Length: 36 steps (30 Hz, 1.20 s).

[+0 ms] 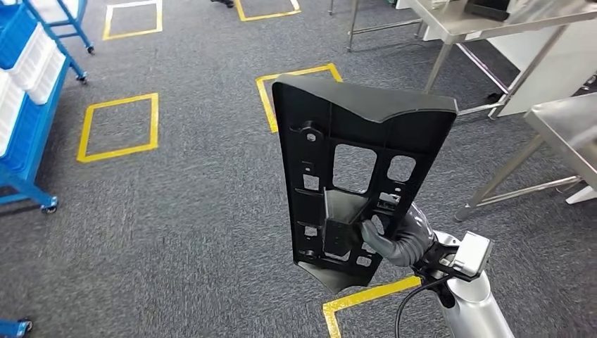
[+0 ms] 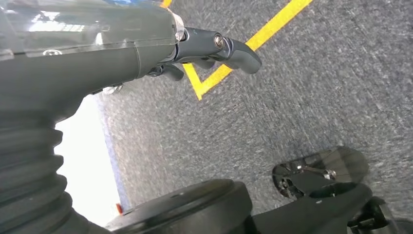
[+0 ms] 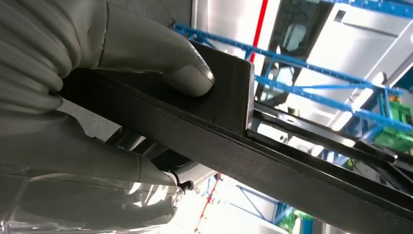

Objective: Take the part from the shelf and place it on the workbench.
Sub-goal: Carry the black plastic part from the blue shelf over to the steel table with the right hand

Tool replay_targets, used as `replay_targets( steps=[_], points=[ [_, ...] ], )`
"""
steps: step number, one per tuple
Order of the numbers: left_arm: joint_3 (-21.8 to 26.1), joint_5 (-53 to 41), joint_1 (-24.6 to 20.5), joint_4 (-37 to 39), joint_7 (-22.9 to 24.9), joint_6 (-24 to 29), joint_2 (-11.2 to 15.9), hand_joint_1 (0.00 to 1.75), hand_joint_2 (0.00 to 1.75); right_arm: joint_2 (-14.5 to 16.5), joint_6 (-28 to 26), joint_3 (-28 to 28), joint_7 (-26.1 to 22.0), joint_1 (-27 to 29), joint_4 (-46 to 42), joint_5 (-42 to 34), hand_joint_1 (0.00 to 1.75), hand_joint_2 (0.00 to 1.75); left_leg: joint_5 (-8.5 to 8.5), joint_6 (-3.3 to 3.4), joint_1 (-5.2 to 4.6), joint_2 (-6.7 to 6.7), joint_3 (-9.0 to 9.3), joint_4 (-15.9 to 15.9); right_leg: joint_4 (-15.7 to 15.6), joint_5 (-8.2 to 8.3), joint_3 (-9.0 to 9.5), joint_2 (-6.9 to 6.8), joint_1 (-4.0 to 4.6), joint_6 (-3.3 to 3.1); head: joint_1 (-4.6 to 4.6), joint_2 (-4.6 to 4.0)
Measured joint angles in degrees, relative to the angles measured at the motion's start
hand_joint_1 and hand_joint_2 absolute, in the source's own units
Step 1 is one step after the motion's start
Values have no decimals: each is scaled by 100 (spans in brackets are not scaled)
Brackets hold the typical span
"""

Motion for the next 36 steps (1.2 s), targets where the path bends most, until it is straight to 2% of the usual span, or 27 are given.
replay_targets(
  steps=[2, 3, 4, 5, 6, 7, 8, 9, 11, 12, 13, 14, 16, 17, 18, 20, 21, 22, 24, 26, 27, 29, 31, 33, 34, 35, 36],
  points=[
    [0, -31, -39, 0, 91, -13, 45, 0, 175, -5, -27, -5, -41, -9, 2, -7, 175, 175, -353, -20, 10, -254, -312, 689, -11, -13, 27, 92, -1, -54, 0, 0],
    [0, -45, -67, 1, 116, -26, 58, 0, 175, -6, -42, -7, -52, 3, 3, -7, 175, 175, -505, -19, 5, -296, -505, 1086, -10, -20, 34, 135, 9, -69, 0, 0],
    [0, -55, -97, 1, 139, -38, 71, 0, 175, -5, -56, -9, -61, 22, 3, -7, 175, 175, -592, -11, 0, -317, -667, 1418, -7, -28, 46, 195, 21, -82, 0, 0],
    [0, -62, -116, 2, 152, -46, 81, 0, 175, -5, -63, -11, -64, 39, 3, -7, 175, 175, -567, 1, -4, -319, -733, 1547, -4, -34, 58, 256, 30, -89, 0, 0],
    [0, -70, -123, 2, 166, -49, 86, 0, 175, -5, -67, -15, -65, 49, 3, -7, 175, 175, -418, 24, -4, -329, -691, 1433, 2, -40, 75, 330, 38, -90, 0, 0],
    [0, -79, -122, 2, 180, -49, 93, 0, 175, -5, -72, -20, -68, 55, 2, -7, 175, 175, -191, 54, -4, -366, -579, 1141, 7, -47, 93, 412, 44, -86, 0, 0],
    [0, -86, -114, 2, 191, -48, 104, 0, 175, -5, -75, -25, -70, 57, 2, -7, 175, 175, 38, 85, -4, -459, -445, 774, 10, -53, 100, 481, 43, -78, 0, 0],
    [0, -90, -110, 2, 198, -45, 121, 0, 175, -5, -79, -28, -75, 55, 3, -8, 175, 175, 228, 116, 0, -634, -339, 436, 20, -49, 90, 552, 40, -56, 0, 0],
    [-1, -104, -78, 1, 229, -31, 165, 0, 175, -5, -84, -32, -75, 65, 10, -3, 175, 175, 342, 151, -1, -885, -254, 88, 31, -10, 3, 681, 1, 17, 0, 0],
    [-2, -116, -57, -2, 261, -23, 193, 0, 175, -4, -88, -34, -76, 79, 9, 1, 175, 175, 323, 163, -6, -916, -248, 29, 30, 24, -47, 755, -21, 67, 0, 0],
    [-4, -137, -21, -4, 303, -19, 218, 0, 175, -3, -94, -42, -70, 106, -2, 12, 175, 175, 317, 182, -3, -847, -222, -47, 11, 54, -79, 826, -30, 115, 0, 0],
    [-12, -159, 10, -6, 337, -28, 237, 0, 175, -2, -104, -57, -62, 145, -25, 33, 175, 175, 330, 210, 2, -778, -188, -123, 10, 57, -95, 796, -23, 143, 1, 0],
    [-44, -211, 51, -9, 349, -69, 261, 0, 175, -1, -126, -88, -34, 218, -91, 103, 175, 175, 385, 274, 19, -640, -114, -258, 252, -90, -213, 510, 11, 176, 2, 0],
    [-69, -229, 66, -9, 303, -92, 262, 0, 175, 2, -130, -94, -17, 256, -120, 144, 175, 175, 400, 294, 11, -569, -88, -287, 561, -246, -361, 317, 12, 180, 2, 0],
    [-94, -237, 78, -9, 225, -103, 261, 0, 175, 4, -123, -91, -4, 289, -141, 176, 175, 175, 400, 308, 0, -498, -79, -295, 936, -408, -549, 204, 7, 194, 2, 0],
    [-128, -235, 97, -9, 7, -82, 256, 0, 175, 9, -85, -61, 17, 351, -158, 212, 175, 175, 384, 317, -14, -343, -77, -284, 1492, -559, -841, 139, -12, 224, 2, -1],
    [-136, -230, 92, -9, -108, -51, 250, 0, 175, 9, -61, -36, 21, 359, -158, 214, 175, 175, 374, 315, -15, -266, -75, -277, 1484, -488, -841, 123, -17, 235, 2, -1],
    [-141, -223, 74, -9, -214, -16, 240, 0, 175, 9, -35, -6, 24, 343, -152, 212, 175, 175, 360, 307, -16, -193, -71, -266, 1259, -332, -722, 91, -19, 241, 2, -1],
    [-151, -210, 1, -9, -355, 51, 208, 0, 175, 9, 5, 51, 29, 245, -126, 204, 175, 175, 319, 275, -28, -68, -59, -237, 473, -9, -281, -112, 3, 222, 2, 0],
    [-167, -187, -78, -9, -402, 96, 173, 0, 175, 9, 36, 104, 46, 105, -78, 195, 175, 175, 267, 223, -55, 31, -53, -206, -9, 86, -12, -276, 47, 156, 2, 0],
    [-174, -157, -103, -9, -402, 107, 159, 0, 175, 9, 52, 133, 58, 35, -43, 185, 175, 175, 241, 195, -65, 80, -45, -200, -56, 56, 9, -276, 71, 120, 2, 0],
    [-176, -75, -118, -9, -364, 96, 134, 0, 175, 8, 80, 172, 79, -77, 26, 146, 175, 175, 185, 138, -58, 175, -1, -189, -69, 58, 18, -134, 65, 59, 2, 0],
    [-159, -15, -90, -9, -270, 66, 105, 0, 175, 6, 86, 190, 94, -167, 88, 78, 175, 175, 10, 80, -34, 25, -57, 44, -99, 68, 39, -12, 36, 3, 2, 0],
    [-133, 13, -57, -9, -162, 40, 80, 0, 175, -3, 70, 197, 107, -232, 140, 17, 175, 175, -359, 44, -9, -236, -372, 730, -108, 69, 45, 78, 27, -36, 1, 0],
    [-125, 15, -58, -9, -120, 27, 67, 0, 175, -7, 61, 197, 114, -248, 166, 2, 175, 175, -536, 33, -4, -297, -582, 1145, -106, 67, 44, 124, 31, -46, 1, 0],
    [-121, 20, -71, -9, -101, 17, 57, 0, 175, -9, 52, 198, 121, -252, 190, -6, 175, 175, -617, 28, -3, -317, -739, 1442, -104, 65, 45, 175, 35, -49, 2, 0],
    [-120, 17, -89, -9, -82, 8, 47, 0, 175, -9, 49, 202, 125, -252, 210, -9, 175, 175, -581, 26, -2, -326, -812, 1550, -99, 62, 48, 233, 37, -48, 2, 0]
  ],
)
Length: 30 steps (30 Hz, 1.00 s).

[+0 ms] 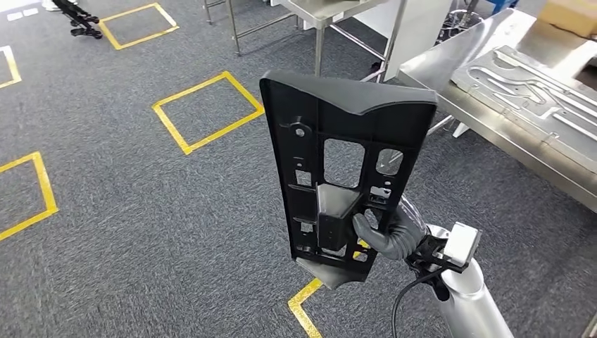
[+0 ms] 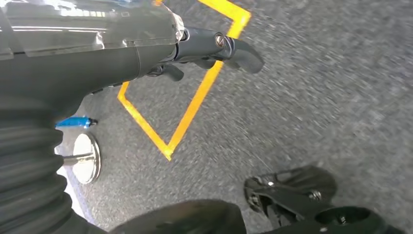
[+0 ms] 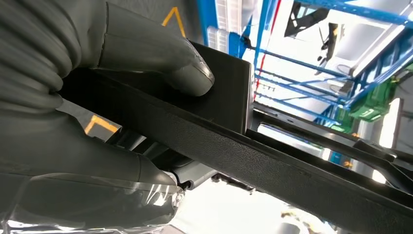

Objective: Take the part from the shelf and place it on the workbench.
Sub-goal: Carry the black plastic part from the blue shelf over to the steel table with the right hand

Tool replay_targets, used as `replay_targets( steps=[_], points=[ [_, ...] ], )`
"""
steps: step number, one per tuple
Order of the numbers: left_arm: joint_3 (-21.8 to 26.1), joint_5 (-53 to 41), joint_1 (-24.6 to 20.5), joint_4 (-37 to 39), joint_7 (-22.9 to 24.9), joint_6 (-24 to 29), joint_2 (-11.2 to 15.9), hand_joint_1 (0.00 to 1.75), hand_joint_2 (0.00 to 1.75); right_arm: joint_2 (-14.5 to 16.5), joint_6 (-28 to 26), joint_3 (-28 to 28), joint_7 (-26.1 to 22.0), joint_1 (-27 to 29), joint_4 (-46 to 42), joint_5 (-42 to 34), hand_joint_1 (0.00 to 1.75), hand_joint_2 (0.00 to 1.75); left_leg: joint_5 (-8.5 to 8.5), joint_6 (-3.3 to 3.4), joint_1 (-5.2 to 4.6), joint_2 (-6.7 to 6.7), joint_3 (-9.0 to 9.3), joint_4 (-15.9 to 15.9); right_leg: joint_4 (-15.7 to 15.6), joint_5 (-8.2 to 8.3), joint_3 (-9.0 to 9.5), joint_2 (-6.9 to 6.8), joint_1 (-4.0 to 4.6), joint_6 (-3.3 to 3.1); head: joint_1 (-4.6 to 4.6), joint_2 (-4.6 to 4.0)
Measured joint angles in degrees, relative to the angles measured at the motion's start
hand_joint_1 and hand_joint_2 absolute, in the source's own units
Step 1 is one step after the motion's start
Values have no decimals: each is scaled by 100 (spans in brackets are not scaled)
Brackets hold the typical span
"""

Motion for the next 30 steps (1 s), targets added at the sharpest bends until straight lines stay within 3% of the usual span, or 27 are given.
replay_targets(
  steps=[1, 2, 4, 6, 8, 10, 11, 13, 15, 16, 17, 19, 21, 23, 24, 26, 28, 30],
  points=[
    [0, -2, -3, 0, 15, -9, -7, 0, 175, 1, -3, 6, 4, -1, 17, -1, 175, 175, 160, 4, 3, -14, 33, -127, 8, -3, 4, 67, -1, 5, 0, 0],
    [0, -4, 3, 0, 38, -16, -10, 0, 175, 1, -7, 11, 6, -5, 30, -2, 175, 175, 399, 15, 9, -52, 153, -450, 19, -8, 8, 138, -5, 14, 0, 0],
    [1, 1, 15, 0, 149, -40, -14, 0, 175, -6, -30, 20, 14, -13, 43, 4, 175, 175, 785, 43, 32, -283, 442, -1209, 58, -17, -8, 269, -9, 52, 0, 0],
    [14, 25, -4, 0, 374, -99, -23, 0, 175, -16, -80, 21, 22, 8, 43, 30, 175, 175, 873, 91, 36, -446, 564, -1553, 79, -2, -50, 373, -19, 121, -1, 0],
    [31, 41, -51, 0, 654, -187, -43, 0, 175, -15, -128, 4, 13, 82, 14, 78, 175, 175, 883, 174, 22, -375, 587, -1597, 75, 20, -77, 430, -35, 199, -1, 0],
    [37, 34, -78, 0, 852, -248, -62, 0, 175, 1, -152, -37, -14, 155, -41, 114, 175, 175, 923, 262, 20, -260, 628, -1657, 219, -79, -148, 251, -26, 249, 1, 0],
    [37, 28, -78, 0, 890, -261, -68, 0, 175, 10, -158, -58, -28, 175, -67, 124, 175, 175, 939, 297, 20, -193, 641, -1683, 446, -215, -256, 111, -21, 262, 1, 0],
    [38, 20, -48, 0, 808, -271, -69, 0, 175, 15, -164, -90, -45, 209, -107, 140, 175, 175, 932, 326, -6, -56, 646, -1688, 1174, -570, -608, -63, -29, 284, 1, 0],
    [38, 3, -2, 0, 542, -291, -68, 0, 175, 16, -150, -110, -53, 269, -124, 177, 175, 175, 910, 333, -21, 88, 649, -1683, 1670, -692, -853, -97, -43, 301, 1, 0],
    [37, -14, 19, 0, 371, -285, -68, 0, 175, 16, -140, -119, -58, 291, -128, 197, 175, 175, 894, 329, -24, 156, 658, -1680, 1609, -597, -819, -113, -44, 301, 1, 0],
    [35, -31, 33, 0, 200, -258, -68, 0, 175, 16, -129, -132, -65, 302, -135, 211, 175, 175, 875, 319, -26, 219, 675, -1678, 1318, -412, -664, -152, -43, 292, 1, 0],
    [28, -61, 48, 0, -99, -173, -68, 0, 175, 16, -110, -163, -77, 288, -164, 225, 175, 175, 827, 282, -46, 327, 717, -1669, 509, -100, -238, -382, 4, 242, 1, 0],
    [14, -92, 37, 0, -257, -110, -69, 0, 175, 16, -99, -181, -72, 261, -196, 232, 175, 175, 785, 233, -74, 421, 739, -1661, 103, -33, -37, -544, 69, 178, 1, 0],
    [-2, -117, -7, 0, -249, -64, -69, 0, 175, 16, -104, -183, -50, 253, -225, 240, 175, 175, 752, 182, -87, 534, 762, -1668, 75, -48, -39, -450, 84, 124, 1, 0],
    [-8, -121, -29, 0, -211, -46, -68, 0, 175, 16, -115, -183, -36, 260, -249, 242, 175, 175, 714, 151, -79, 526, 776, -1647, 56, -44, -29, -386, 70, 101, 1, 0],
    [-11, -120, -39, 0, -106, -35, -66, 0, 175, 16, -141, -180, -16, 274, -317, 243, 175, 175, 518, 84, -57, 305, 671, -1350, 16, -33, 1, -266, 25, 48, -2, 0],
    [-7, -102, -11, 0, -3, -62, -64, 0, 175, 14, -158, -176, -6, 328, -377, 240, 175, 175, 176, 33, -26, 39, 307, -610, 10, -36, 10, -153, 12, 10, -5, 0],
    [0, -76, -18, 0, 94, -110, -64, 0, 175, 10, -169, -170, 0, 428, -399, 239, 175, 175, 27, 4, -12, -12, -16, -20, 18, -40, 12, -27, 14, 0, -4, 0]
  ],
)
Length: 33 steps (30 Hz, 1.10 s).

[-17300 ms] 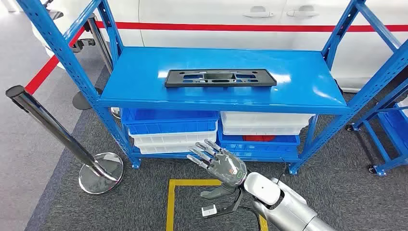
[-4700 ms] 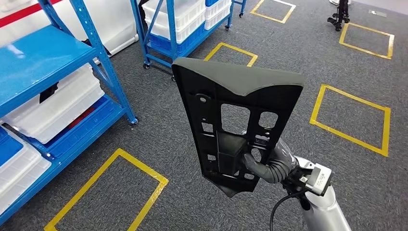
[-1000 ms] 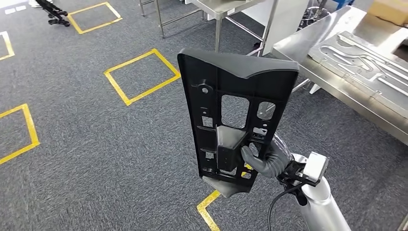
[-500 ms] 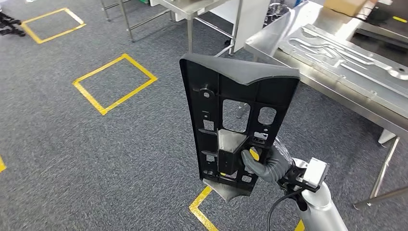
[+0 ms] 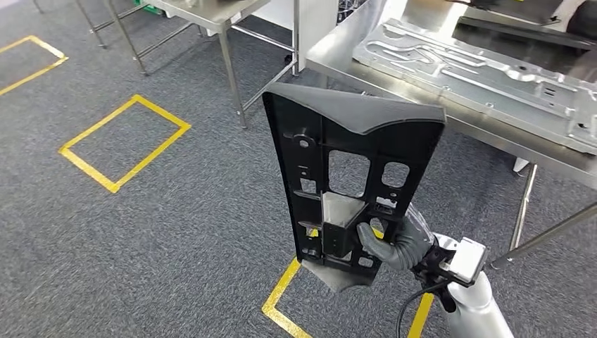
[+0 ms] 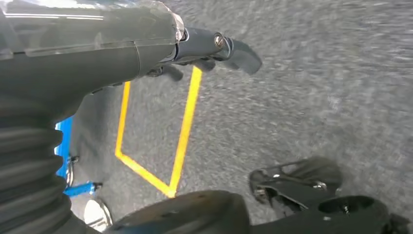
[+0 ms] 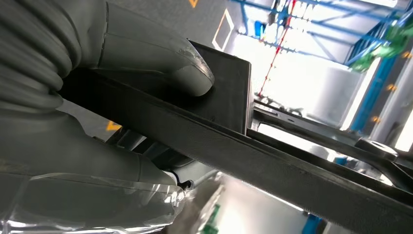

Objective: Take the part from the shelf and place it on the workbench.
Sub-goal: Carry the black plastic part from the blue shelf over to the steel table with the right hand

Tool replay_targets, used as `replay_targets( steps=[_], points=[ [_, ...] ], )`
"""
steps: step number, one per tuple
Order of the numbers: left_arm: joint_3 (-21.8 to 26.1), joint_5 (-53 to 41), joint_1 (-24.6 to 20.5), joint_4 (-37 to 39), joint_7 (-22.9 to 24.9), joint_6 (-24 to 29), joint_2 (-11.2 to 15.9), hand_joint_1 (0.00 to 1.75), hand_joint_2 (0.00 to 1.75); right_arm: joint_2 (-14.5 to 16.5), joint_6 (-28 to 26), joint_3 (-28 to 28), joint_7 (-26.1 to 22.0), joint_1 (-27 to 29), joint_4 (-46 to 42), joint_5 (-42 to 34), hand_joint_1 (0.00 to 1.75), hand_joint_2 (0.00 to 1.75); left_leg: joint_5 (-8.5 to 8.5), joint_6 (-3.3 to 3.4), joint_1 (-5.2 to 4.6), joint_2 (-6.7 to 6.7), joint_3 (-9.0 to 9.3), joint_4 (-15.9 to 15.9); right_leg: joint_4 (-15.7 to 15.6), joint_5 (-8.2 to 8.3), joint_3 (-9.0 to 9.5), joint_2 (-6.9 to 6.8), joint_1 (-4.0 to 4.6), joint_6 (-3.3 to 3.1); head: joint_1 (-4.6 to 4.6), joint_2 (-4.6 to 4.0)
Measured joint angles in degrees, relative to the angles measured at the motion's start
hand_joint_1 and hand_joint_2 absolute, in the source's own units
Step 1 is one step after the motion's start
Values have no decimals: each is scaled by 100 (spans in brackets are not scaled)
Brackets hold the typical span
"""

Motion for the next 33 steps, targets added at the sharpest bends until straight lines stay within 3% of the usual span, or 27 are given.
replay_targets(
  steps=[1, 3, 5, 7, 9, 11, 13, 15, 16, 17, 18, 20, 22, 24, 26, 28, 30, 31, 32, 33],
  points=[
    [2, 12, -12, 0, 46, -25, 0, 0, 175, -1, -6, 7, -1, 48, -6, -2, 175, 175, 93, -4, 6, -2, -23, 0, 7, -2, 3, 69, -1, 3, 1, 0],
    [2, 16, -3, 0, 133, -62, -1, 0, 175, -1, -25, 20, -4, 111, -13, -5, 175, 175, 530, 11, 26, -84, 213, -609, 32, -12, 10, 222, -7, 20, 1, 0],
    [2, 20, 17, 0, 174, -101, -4, 0, 175, -3, -50, 24, -8, 154, -18, -9, 175, 175, 807, 49, 51, -353, 483, -1287, 71, -13, -20, 356, -11, 71, 1, 0],
    [2, 23, 19, 0, 183, -129, -7, 0, 175, -5, -66, 24, -10, 194, -18, -13, 175, 175, 810, 102, 46, -501, 561, -1507, 85, 16, -79, 463, -32, 150, 1, 0],
    [2, 22, 16, 1, 185, -138, -21, 0, 175, 1, -69, 24, -12, 239, -21, -15, 175, 175, 843, 176, 48, -390, 587, -1564, 70, 49, -109, 533, -50, 225, 1, 0],
    [2, 19, 23, 2, 194, -138, -40, 0, 175, 10, -69, 14, -15, 260, -32, -20, 175, 175, 894, 253, 67, -260, 629, -1640, 198, -44, -171, 321, -31, 271, 2, 0],
    [2, 17, 42, 2, 189, -134, -46, 0, 175, 17, -60, 7, -18, 250, -37, -24, 175, 175, 912, 293, 58, -119, 644, -1676, 801, -375, -455, 15, -35, 302, 3, 0],
    [3, 21, 67, 2, 112, -117, -46, 0, 175, 23, -34, 15, -7, 242, -26, -21, 175, 175, 903, 299, 47, 34, 639, -1672, 1534, -658, -806, -70, -69, 339, 3, 0],
    [4, 24, 80, 2, 36, -105, -46, 0, 175, 25, -17, 20, 2, 241, -17, -19, 175, 175, 892, 294, 46, 105, 643, -1669, 1661, -649, -861, -82, -86, 356, 3, 0],
    [4, 29, 91, 2, -58, -94, -48, 0, 175, 25, -4, 22, 10, 236, -10, -17, 175, 175, 878, 284, 47, 170, 652, -1664, 1544, -532, -790, -102, -101, 370, 3, 0],
    [4, 36, 98, 2, -149, -89, -52, 0, 175, 25, 8, 23, 16, 223, -4, -16, 175, 175, 858, 268, 48, 231, 669, -1658, 1212, -340, -605, -157, -112, 376, 3, 0],
    [4, 49, 102, 3, -268, -85, -65, 0, 175, 25, 27, 23, 18, 167, 1, -16, 175, 175, 807, 215, 25, 330, 703, -1635, 418, -63, -180, -401, -93, 350, 2, 0],
    [4, 57, 103, 3, -297, -84, -79, 0, 175, 25, 33, 27, 18, 105, 8, -16, 175, 175, 763, 155, -11, 417, 721, -1619, 87, -29, -21, -523, -46, 284, 1, 0],
    [4, 68, 101, 2, -288, -81, -92, 0, 175, 25, 38, 30, 19, 79, 19, -15, 175, 175, 728, 97, -18, 510, 747, -1621, 82, -39, -34, -403, -27, 214, 1, 0],
    [4, 77, 97, 2, -278, -75, -103, 0, 175, 24, 44, 33, 19, 55, 27, -15, 175, 175, 605, 32, 11, 378, 721, -1477, 57, -33, -20, -284, -48, 148, 1, 0],
    [5, 85, 103, 2, -277, -69, -110, 0, 175, 21, 48, 46, 20, 17, 35, -15, 175, 175, 284, -11, 38, 98, 456, -892, 40, -28, -6, -177, -65, 94, 1, 0],
    [9, 102, 84, 2, -272, -73, -114, 0, 175, 19, 55, 68, 23, -1, 49, -14, 175, 175, -12, -21, 42, -11, 55, -110, 49, -33, -6, -60, -54, 67, 1, 0],
    [10, 109, 69, 2, -266, -78, -114, 0, 175, 19, 60, 80, 25, -2, 56, -13, 175, 175, -16, -18, 41, -20, -62, 88, 56, -36, -3, 9, -49, 64, 1, 0],
    [11, 111, 58, 2, -256, -82, -114, 0, 175, 19, 63, 89, 26, -2, 62, -12, 175, 175, 101, -6, 41, -24, -76, 57, 64, -39, 1, 81, -45, 65, 1, 0],
    [11, 107, 59, 2, -243, -84, -115, 0, 175, 19, 67, 95, 27, -4, 67, -11, 175, 175, 312, 13, 41, -40, 9, -193, 74, -41, 7, 158, -44, 68, 1, 0]
  ],
)
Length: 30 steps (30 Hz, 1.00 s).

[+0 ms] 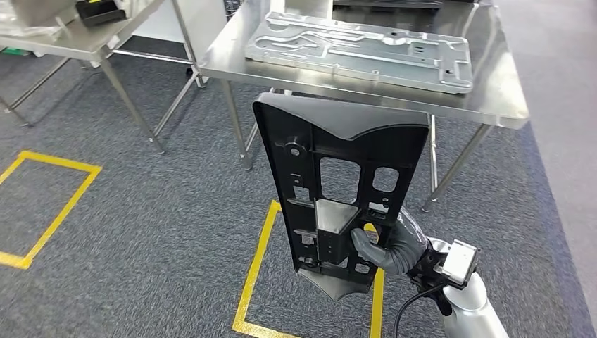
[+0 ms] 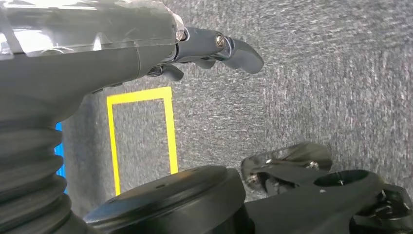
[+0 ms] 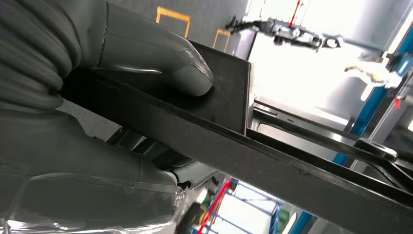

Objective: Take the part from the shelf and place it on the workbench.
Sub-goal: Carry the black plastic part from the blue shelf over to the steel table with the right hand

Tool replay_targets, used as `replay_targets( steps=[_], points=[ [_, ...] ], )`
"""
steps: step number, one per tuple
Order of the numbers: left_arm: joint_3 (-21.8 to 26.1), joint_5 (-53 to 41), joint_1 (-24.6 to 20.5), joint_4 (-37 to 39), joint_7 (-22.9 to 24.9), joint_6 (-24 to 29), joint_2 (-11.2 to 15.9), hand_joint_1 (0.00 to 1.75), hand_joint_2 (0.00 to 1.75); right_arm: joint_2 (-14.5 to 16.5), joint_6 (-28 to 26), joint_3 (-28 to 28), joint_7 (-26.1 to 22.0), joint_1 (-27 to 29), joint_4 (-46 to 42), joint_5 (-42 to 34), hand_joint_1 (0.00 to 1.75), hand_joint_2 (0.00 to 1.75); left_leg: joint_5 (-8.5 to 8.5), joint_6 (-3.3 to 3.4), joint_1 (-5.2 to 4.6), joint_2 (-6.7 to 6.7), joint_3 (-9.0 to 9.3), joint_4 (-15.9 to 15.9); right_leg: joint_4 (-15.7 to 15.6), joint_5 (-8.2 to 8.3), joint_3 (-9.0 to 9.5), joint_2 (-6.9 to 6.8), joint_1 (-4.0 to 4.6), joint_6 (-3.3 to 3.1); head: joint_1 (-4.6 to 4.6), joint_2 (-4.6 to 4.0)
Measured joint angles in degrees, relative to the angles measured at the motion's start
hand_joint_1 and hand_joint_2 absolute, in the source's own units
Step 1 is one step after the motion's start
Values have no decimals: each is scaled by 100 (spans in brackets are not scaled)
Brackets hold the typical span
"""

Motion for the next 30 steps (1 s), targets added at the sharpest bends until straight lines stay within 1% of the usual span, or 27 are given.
replay_targets(
  steps=[1, 2, 3, 4, 5, 6, 7, 9, 11, 12, 13, 14, 15, 16, 17, 18, 19, 20, 22, 23, 24, 25, 26, 27, 28, 29, 30],
  points=[
    [0, -6, 11, 0, 25, -3, -1, 0, 175, 0, 1, 3, 0, -2, 1, 0, 175, 175, 245, 27, 0, -61, 151, -404, 9, -4, 3, 76, -1, 7, 0, 0],
    [0, -11, 22, 0, 61, -9, -1, 0, 175, 0, 1, 5, 0, -5, 2, -1, 175, 175, 414, 57, 3, -175, 295, -780, 19, -3, -3, 144, 1, 23, 1, 0],
    [1, -17, 28, 0, 109, -16, -1, 0, 175, 0, 1, 7, 1, -14, 3, -2, 175, 175, 516, 82, 6, -277, 401, -1071, 32, 2, -20, 207, -2, 51, 1, 0],
    [2, -20, 29, 0, 177, -29, -1, 0, 175, 0, 1, 11, 3, -21, 4, -3, 175, 175, 550, 105, 5, -359, 457, -1238, 37, 13, -42, 259, -9, 86, 1, 0],
    [4, -20, 23, 0, 240, -41, -1, 0, 175, 0, 0, 14, 5, -25, 6, -4, 175, 175, 531, 127, -5, -386, 469, -1276, 30, 30, -61, 309, -22, 129, 1, 0],
    [7, -22, 14, 0, 295, -49, -2, 0, 175, 2, -2, 17, 8, -28, 7, -6, 175, 175, 547, 157, -9, -345, 483, -1306, 12, 51, -70, 360, -29, 174, 0, 0],
    [8, -25, 7, 0, 334, -55, -9, 0, 175, 5, -5, 17, 10, -20, 7, -7, 175, 175, 573, 193, -6, -287, 505, -1339, 9, 54, -75, 356, -34, 208, 0, 0],
    [10, -28, 10, 1, 356, -56, -20, 0, 175, 13, -14, 9, 13, -21, 1, -12, 175, 175, 632, 261, 17, -164, 548, -1425, 214, -85, -174, 158, -17, 259, 1, 0],
    [14, -28, 27, 1, 356, -55, -21, 0, 175, 16, -22, 4, 14, -26, -3, -15, 175, 175, 653, 290, 16, -39, 558, -1462, 853, -428, -478, -118, -17, 283, 2, 0],
    [16, -28, 33, 1, 356, -55, -19, 0, 175, 17, -23, 4, 15, -20, -3, -15, 175, 175, 649, 295, 10, 29, 555, -1460, 1220, -577, -654, -182, -24, 293, 2, 0],
    [17, -28, 35, 1, 356, -54, -15, 0, 175, 19, -24, 4, 15, -9, -2, -15, 175, 175, 642, 298, 6, 95, 555, -1458, 1473, -646, -770, -217, -30, 301, 2, 0],
    [17, -29, 38, 0, 356, -53, -10, 0, 175, 20, -24, 4, 15, 1, -1, -15, 175, 175, 633, 296, 4, 162, 560, -1457, 1526, -611, -786, -240, -35, 308, 2, -1],
    [17, -30, 39, 1, 354, -51, -7, 0, 175, 20, -24, 4, 15, 8, 1, -15, 175, 175, 622, 290, 4, 225, 572, -1456, 1348, -479, -682, -267, -39, 309, 2, -1],
    [17, -32, 41, 1, 346, -48, -4, 0, 175, 20, -24, 2, 15, 10, 1, -15, 175, 175, 607, 276, 4, 282, 591, -1456, 968, -287, -469, -334, -40, 301, 2, -1],
    [17, -34, 44, 2, 335, -43, -3, 0, 175, 20, -23, 1, 14, 10, 0, -16, 175, 175, 588, 254, -6, 335, 612, -1455, 546, -141, -236, -464, -23, 281, 2, -1],
    [17, -36, 48, 2, 323, -38, -2, 0, 175, 20, -24, -1, 13, 10, -1, -16, 175, 175, 568, 227, -21, 380, 630, -1451, 204, -35, -54, -563, -4, 250, 2, 0],
    [17, -38, 51, 2, 311, -33, -1, 0, 175, 20, -26, -3, 11, 10, -2, -16, 175, 175, 549, 197, -35, 421, 644, -1447, -7, 9, 54, -632, 19, 218, 2, 0],
    [17, -38, 52, 2, 305, -29, 1, 0, 175, 20, -30, -4, 11, 12, -3, -15, 175, 175, 533, 167, -48, 463, 655, -1448, -69, -7, 74, -644, 43, 186, 2, 0],
    [17, -36, 47, 1, 299, -26, 2, 0, 175, 20, -43, -9, 9, 18, -9, -2, 175, 175, 494, 105, -51, 541, 681, -1452, -79, -4, 66, -519, 39, 126, 2, 0],
    [17, -35, 46, 0, 295, -26, 2, 0, 175, 19, -53, -12, 5, 21, -20, 5, 175, 175, 442, 70, -43, 495, 678, -1398, -94, -5, 80, -473, 24, 92, 2, 0],
    [17, -33, 45, 0, 287, -25, 2, 0, 175, 15, -65, -14, 1, 22, -34, 16, 175, 175, 343, 39, -34, 399, 627, -1252, -111, -4, 98, -434, 7, 57, 2, 0],
    [18, -29, 40, 0, 277, -22, 2, 0, 175, 10, -80, -14, -4, 24, -50, 33, 175, 175, 192, 12, -23, 269, 508, -975, -125, -4, 116, -403, -8, 26, 1, 0],
    [19, -25, 28, 0, 263, -20, 1, 0, 175, 6, -98, -14, -9, 27, -61, 57, 175, 175, 6, -5, -17, 137, 325, -584, -126, -12, 124, -378, -6, 3, 1, 0],
    [21, -20, 8, 0, 248, -18, 1, 0, 175, 2, -114, -13, -11, 32, -67, 87, 175, 175, -160, -14, -17, 72, 115, -164, -124, -19, 130, -352, 0, -15, 0, 0],
    [22, -16, -16, 0, 237, -15, 1, 0, 175, 2, -127, -10, -14, 37, -69, 120, 175, 175, -252, -18, -17, 44, -57, 168, -123, -27, 139, -323, 6, -26, 0, 0],
    [24, -15, -33, 0, 229, -13, 1, 0, 175, 2, -136, -7, -18, 41, -69, 149, 175, 175, -226, -14, -19, 35, -141, 307, -121, -37, 155, -291, 13, -30, 0, 0],
    [24, -18, -39, 0, 228, -10, 1, 0, 175, 2, -139, -4, -21, 43, -69, 170, 175, 175, -81, 0, -19, 33, -115, 212, -119, -48, 178, -256, 19, -29, 0, 0]
  ],
)
